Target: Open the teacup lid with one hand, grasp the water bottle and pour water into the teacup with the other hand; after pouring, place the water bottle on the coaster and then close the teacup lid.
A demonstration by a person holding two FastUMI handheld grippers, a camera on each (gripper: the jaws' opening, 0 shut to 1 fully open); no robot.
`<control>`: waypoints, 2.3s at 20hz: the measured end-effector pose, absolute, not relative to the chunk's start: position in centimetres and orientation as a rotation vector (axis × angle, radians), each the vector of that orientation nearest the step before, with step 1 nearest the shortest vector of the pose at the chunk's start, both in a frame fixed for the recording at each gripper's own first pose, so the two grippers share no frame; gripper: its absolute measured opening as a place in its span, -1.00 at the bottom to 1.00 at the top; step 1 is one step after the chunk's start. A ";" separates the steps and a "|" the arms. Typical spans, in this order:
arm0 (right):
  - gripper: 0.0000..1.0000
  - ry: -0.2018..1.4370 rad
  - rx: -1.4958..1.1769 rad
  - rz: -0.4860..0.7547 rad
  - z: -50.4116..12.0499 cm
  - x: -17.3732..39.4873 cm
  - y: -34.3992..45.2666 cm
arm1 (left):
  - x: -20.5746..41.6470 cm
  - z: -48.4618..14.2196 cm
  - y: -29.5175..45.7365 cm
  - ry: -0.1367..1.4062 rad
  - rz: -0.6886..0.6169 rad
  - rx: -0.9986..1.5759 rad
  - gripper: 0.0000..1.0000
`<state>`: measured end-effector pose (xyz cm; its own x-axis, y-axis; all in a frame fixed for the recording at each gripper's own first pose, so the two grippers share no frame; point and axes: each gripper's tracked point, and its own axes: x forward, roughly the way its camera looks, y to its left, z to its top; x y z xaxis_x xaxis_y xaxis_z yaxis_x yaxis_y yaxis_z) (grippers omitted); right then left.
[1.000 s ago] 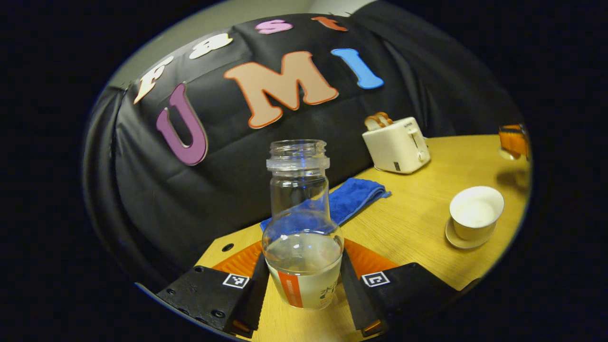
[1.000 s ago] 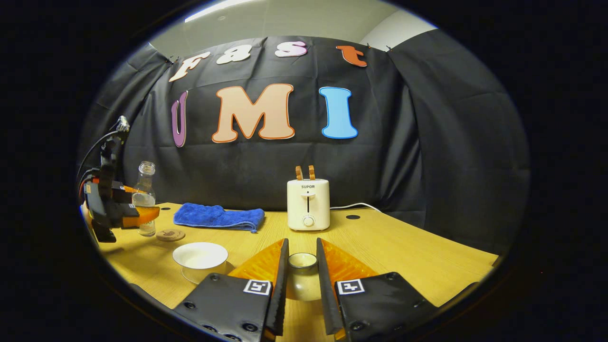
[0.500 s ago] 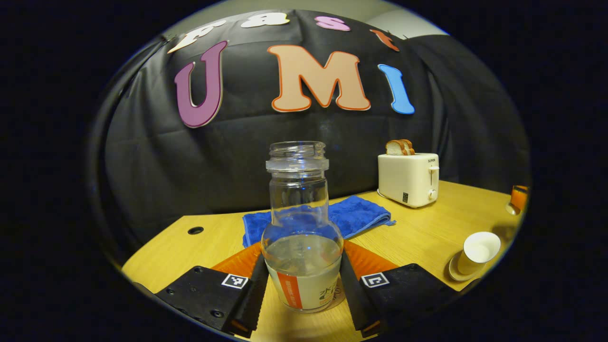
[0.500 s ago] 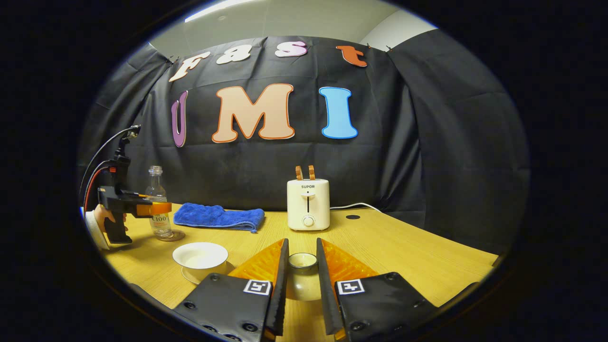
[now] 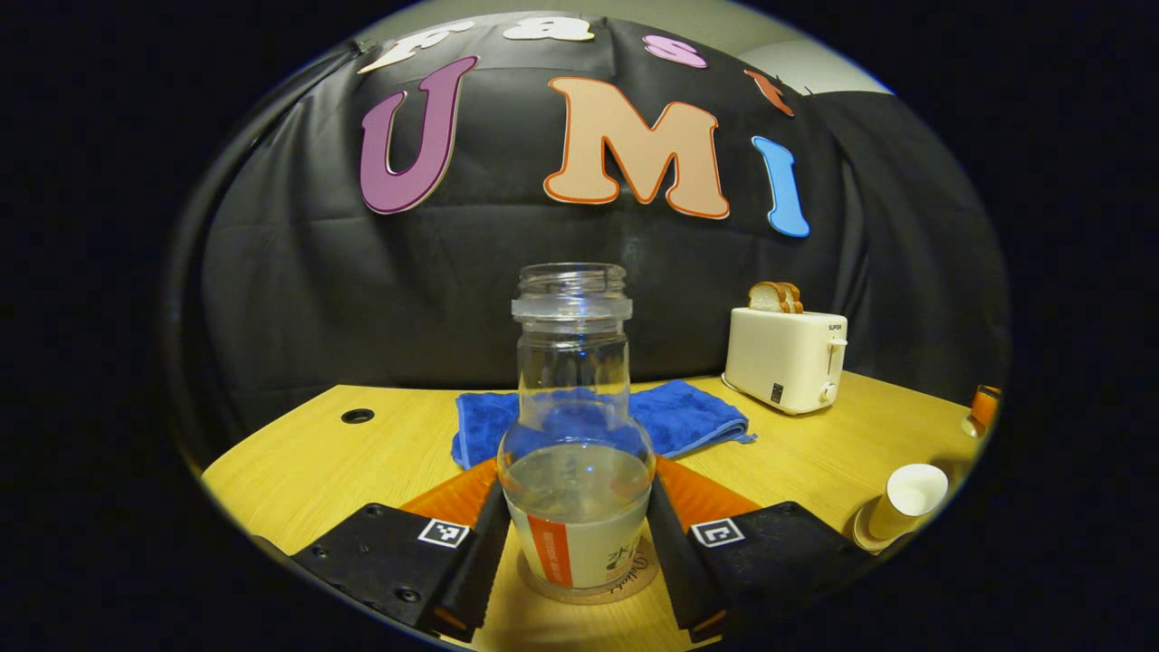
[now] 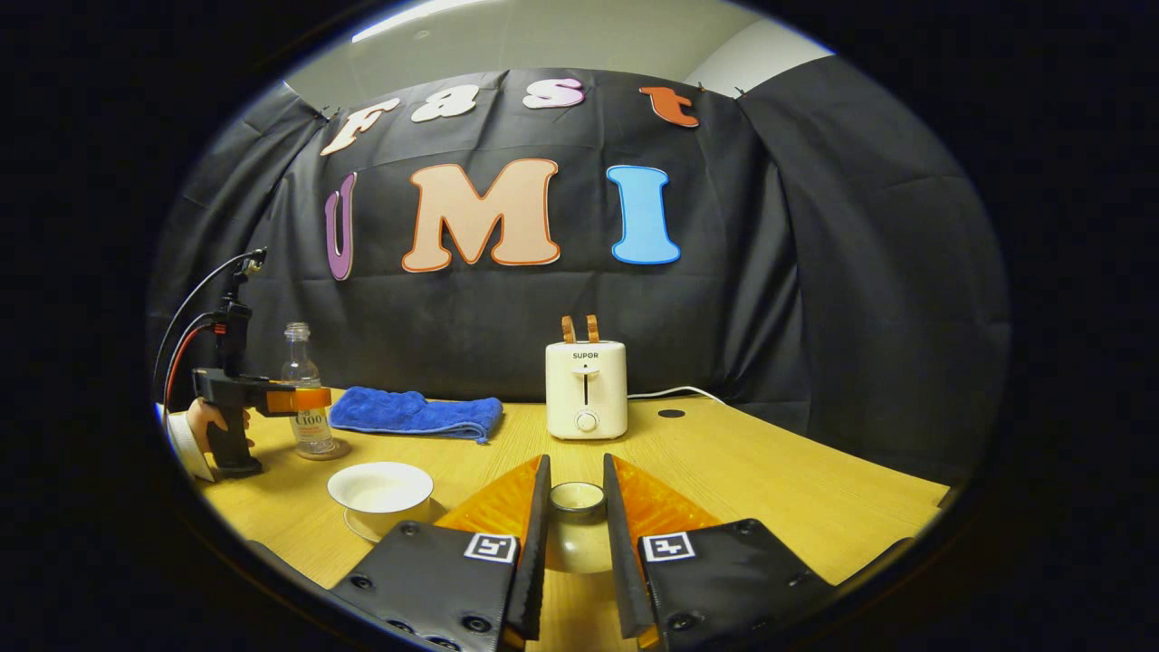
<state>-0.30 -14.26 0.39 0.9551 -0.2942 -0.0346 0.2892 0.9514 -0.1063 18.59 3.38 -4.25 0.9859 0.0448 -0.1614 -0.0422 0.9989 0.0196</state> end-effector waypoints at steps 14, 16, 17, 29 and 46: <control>-0.29 0.058 -0.093 -0.172 0.1 0.4 -11.8 | 14.0 -2.6 3.8 0.075 0.098 0.120 0.89; -0.29 0.060 -0.090 -0.115 -0.2 0.6 -10.4 | 12.3 -2.5 3.9 0.063 0.107 0.108 0.88; -0.28 0.063 -0.087 -0.081 -0.3 0.9 -9.5 | 11.5 -2.3 3.8 0.050 0.109 0.100 0.89; -0.28 0.098 -0.065 0.213 -1.9 4.6 -0.6 | 6.4 -1.7 5.0 0.021 0.208 0.083 0.89; -0.29 0.236 -0.088 0.222 -4.5 7.5 1.4 | 6.0 -1.8 4.9 0.013 0.209 0.053 0.89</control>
<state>7.53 1.44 -4.53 0.9481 0.2071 -0.2412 -0.2276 0.9719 -0.0600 5.99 4.91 -1.84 0.9781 0.2081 -0.0071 -0.2074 0.9768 0.0542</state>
